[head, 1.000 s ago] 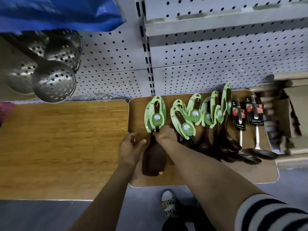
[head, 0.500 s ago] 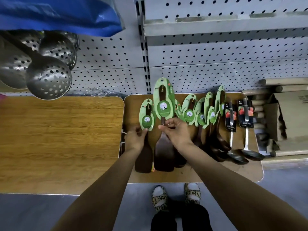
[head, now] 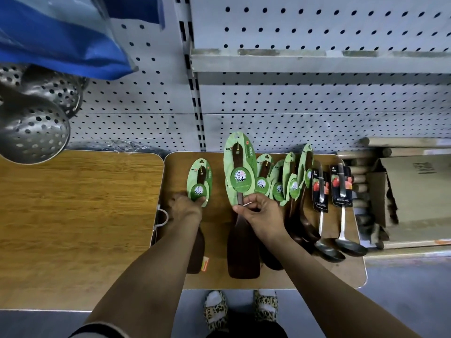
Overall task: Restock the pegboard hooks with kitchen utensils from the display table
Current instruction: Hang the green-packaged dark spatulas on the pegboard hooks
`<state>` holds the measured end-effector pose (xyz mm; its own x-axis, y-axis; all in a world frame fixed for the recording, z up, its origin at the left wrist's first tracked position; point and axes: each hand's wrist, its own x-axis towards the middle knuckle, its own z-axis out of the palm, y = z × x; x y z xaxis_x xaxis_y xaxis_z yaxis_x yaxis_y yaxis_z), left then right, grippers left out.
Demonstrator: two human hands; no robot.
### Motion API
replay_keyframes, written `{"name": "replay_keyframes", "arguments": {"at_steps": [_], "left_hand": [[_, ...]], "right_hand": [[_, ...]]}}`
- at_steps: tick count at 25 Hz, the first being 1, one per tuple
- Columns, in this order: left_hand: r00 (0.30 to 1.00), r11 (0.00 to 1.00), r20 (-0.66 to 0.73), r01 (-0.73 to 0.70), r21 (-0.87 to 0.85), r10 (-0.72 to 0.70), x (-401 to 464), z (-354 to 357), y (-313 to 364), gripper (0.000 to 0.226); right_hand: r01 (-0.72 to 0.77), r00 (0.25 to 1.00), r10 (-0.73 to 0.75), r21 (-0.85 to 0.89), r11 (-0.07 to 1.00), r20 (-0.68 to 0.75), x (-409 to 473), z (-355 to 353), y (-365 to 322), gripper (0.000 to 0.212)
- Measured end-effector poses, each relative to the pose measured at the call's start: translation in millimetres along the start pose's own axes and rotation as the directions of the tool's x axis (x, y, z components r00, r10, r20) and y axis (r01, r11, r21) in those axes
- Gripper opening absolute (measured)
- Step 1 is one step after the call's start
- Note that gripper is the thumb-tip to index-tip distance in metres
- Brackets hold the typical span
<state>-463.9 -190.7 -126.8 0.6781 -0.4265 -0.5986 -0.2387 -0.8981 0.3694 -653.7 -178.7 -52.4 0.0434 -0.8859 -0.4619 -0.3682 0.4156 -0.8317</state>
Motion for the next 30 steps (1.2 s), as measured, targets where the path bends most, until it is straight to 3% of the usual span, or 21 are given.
{"name": "replay_keyframes", "arguments": {"at_steps": [3, 7, 12, 18, 24, 30], "left_hand": [[1.0, 0.999, -0.002, -0.019, -0.04, 0.019, 1.4, 2.1, -0.7, 0.082], [0.995, 0.973, 0.02, -0.088, -0.213, 0.095, -8.9, 1.3, -5.1, 0.047], [0.987, 0.947, 0.028, -0.141, -0.289, 0.156, -38.1, -18.1, -9.8, 0.033], [0.972, 0.828, 0.007, -0.197, -0.524, 0.236, -94.7, -58.4, -8.2, 0.044], [0.944, 0.748, -0.037, -0.284, -0.599, 0.329, -186.1, -92.0, 16.4, 0.045], [0.871, 0.607, -0.018, -0.357, -0.71, 0.491, -323.8, -62.5, 57.4, 0.047]], "right_hand": [[0.01, 1.0, -0.01, -0.021, 1.0, -0.007, 0.9, -0.9, -0.1, 0.019], [0.005, 1.0, -0.005, 0.007, 1.0, -0.019, -2.2, 0.1, -1.9, 0.017], [0.031, 0.999, -0.03, 0.026, 0.999, -0.042, -19.2, -6.0, -16.8, 0.017], [0.027, 0.996, -0.019, 0.092, 0.995, -0.089, -54.8, -34.4, -37.2, 0.019], [0.151, 0.981, -0.13, 0.148, 0.977, -0.142, -99.3, -88.4, -75.0, 0.03], [0.298, 0.948, -0.237, 0.33, 0.896, -0.211, -158.4, -214.7, -81.2, 0.054]]}}
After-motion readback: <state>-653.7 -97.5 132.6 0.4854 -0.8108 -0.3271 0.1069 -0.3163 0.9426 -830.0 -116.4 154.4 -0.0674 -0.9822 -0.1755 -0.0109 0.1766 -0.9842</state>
